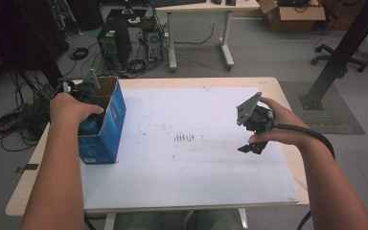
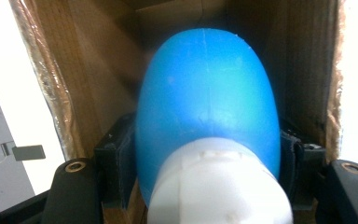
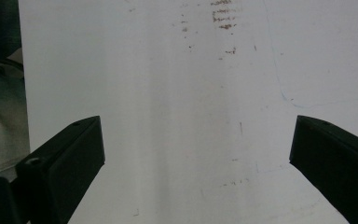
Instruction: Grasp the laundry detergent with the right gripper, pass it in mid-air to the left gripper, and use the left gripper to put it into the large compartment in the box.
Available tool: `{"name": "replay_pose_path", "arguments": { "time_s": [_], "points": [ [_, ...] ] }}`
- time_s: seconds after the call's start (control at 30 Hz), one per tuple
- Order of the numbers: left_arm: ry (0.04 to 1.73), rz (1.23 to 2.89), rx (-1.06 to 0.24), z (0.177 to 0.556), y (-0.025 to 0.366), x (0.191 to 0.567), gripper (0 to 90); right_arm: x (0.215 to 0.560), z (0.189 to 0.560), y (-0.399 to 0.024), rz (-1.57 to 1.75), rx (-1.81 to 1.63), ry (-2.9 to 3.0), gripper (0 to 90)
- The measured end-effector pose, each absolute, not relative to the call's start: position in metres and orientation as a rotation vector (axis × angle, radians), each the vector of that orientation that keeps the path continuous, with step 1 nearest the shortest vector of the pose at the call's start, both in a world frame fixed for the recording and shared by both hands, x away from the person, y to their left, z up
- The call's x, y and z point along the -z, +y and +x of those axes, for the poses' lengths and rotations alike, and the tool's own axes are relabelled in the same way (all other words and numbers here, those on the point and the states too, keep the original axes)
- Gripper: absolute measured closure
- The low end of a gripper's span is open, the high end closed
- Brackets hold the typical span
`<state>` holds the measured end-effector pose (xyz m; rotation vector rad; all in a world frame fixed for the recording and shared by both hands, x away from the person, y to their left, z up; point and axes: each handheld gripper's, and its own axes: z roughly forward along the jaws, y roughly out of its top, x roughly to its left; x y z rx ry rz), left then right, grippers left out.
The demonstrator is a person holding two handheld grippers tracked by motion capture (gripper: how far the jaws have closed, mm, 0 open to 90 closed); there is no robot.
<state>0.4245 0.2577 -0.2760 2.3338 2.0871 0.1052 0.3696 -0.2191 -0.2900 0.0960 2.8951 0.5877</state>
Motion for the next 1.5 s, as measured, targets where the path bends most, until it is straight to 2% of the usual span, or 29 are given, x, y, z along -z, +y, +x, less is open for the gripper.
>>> {"name": "replay_pose_path", "arguments": {
  "time_s": [0.47,0.83,1.1,1.5],
  "points": [
    [2.127,2.304,-0.155,0.42,0.257,0.267,25.1,0.289,0.369,-0.221,0.093,-0.602,2.89,3.3],
    [2.113,2.301,-0.232,0.417,0.25,0.244,12.2,0.286,0.367,-0.222,0.088,-0.607,2.88,3.3],
    [2.089,2.311,-0.223,0.414,0.248,0.235,6.0,0.284,0.364,-0.223,0.087,-0.6,2.879,3.3],
    [1.986,2.368,-0.219,0.411,0.24,0.215,5.0,0.283,0.364,-0.222,0.092,-0.594,2.883,3.3]
  ]
}}
